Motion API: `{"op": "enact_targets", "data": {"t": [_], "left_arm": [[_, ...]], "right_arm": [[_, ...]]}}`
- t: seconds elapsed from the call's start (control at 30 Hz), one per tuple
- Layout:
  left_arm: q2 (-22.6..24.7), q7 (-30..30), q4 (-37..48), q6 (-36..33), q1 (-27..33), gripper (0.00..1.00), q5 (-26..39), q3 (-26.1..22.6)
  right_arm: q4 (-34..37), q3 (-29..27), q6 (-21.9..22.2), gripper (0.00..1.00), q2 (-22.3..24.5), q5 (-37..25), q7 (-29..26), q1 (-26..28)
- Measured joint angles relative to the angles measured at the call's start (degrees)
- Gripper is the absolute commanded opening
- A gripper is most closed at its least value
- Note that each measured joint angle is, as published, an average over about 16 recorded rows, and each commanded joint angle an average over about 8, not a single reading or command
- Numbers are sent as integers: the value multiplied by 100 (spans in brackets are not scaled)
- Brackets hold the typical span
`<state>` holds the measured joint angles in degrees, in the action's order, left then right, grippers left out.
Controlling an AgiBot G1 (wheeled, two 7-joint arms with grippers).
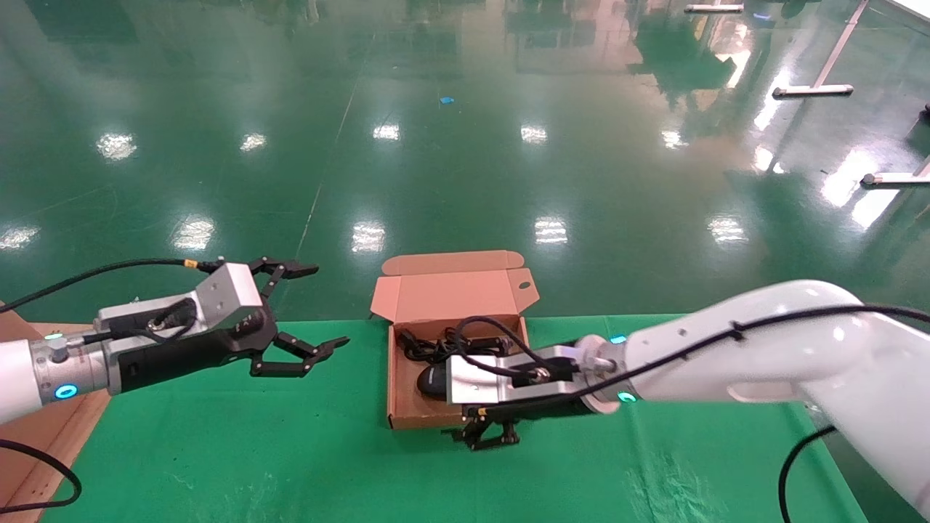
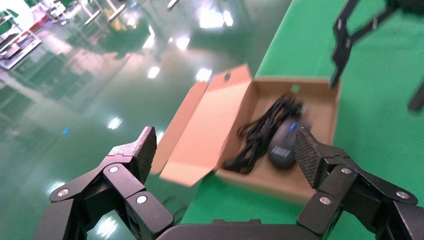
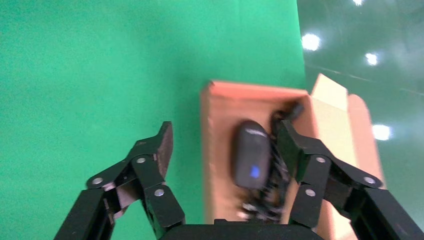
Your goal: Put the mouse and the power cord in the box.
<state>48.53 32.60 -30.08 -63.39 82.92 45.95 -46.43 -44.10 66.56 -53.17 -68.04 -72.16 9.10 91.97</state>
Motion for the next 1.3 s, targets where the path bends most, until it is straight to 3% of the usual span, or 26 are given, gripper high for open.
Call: {"op": "enact_targets", "data": {"t": [1.3], "left_arm": [[-1131,-3629,-3641,-1867,-1788,100,-342,2546]], "right_arm": [[-2528,-4334,-2789,100,2832,2599,-1702,-2607]]}}
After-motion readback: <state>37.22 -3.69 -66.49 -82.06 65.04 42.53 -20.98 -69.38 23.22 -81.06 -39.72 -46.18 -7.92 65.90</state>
